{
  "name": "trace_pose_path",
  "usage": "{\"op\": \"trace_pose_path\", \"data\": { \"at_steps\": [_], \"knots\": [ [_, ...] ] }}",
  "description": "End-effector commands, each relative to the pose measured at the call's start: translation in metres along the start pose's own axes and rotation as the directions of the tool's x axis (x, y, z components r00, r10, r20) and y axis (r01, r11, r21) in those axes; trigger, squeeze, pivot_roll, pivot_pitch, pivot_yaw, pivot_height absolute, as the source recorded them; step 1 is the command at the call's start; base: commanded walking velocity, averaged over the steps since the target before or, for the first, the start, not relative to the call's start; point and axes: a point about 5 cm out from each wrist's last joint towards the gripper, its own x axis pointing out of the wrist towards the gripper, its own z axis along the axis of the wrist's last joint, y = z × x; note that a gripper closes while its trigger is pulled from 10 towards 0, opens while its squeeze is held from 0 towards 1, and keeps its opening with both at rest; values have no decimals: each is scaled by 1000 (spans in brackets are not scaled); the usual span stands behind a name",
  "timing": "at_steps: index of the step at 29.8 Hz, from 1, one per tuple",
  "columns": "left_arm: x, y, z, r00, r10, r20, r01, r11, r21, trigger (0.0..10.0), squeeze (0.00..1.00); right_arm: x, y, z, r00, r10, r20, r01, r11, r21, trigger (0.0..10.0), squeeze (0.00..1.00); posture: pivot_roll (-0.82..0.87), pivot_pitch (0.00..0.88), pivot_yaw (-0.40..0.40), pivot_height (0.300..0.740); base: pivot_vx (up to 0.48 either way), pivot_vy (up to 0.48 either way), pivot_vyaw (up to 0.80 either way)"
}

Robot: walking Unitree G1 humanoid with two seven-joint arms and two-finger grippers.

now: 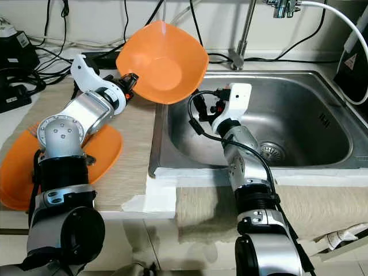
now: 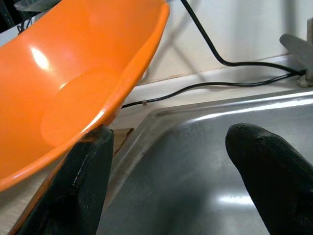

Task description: Kitchen organization

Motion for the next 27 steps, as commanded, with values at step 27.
{"op": "trace_pose_path", "data": {
  "at_steps": [27],
  "knots": [
    [4,25,-2,996,80,25,-82,994,67,0,0,-6,9,8,998,63,16,-63,998,-3,10000,0,10,0,21,740,0,0,0]
  ]
}}
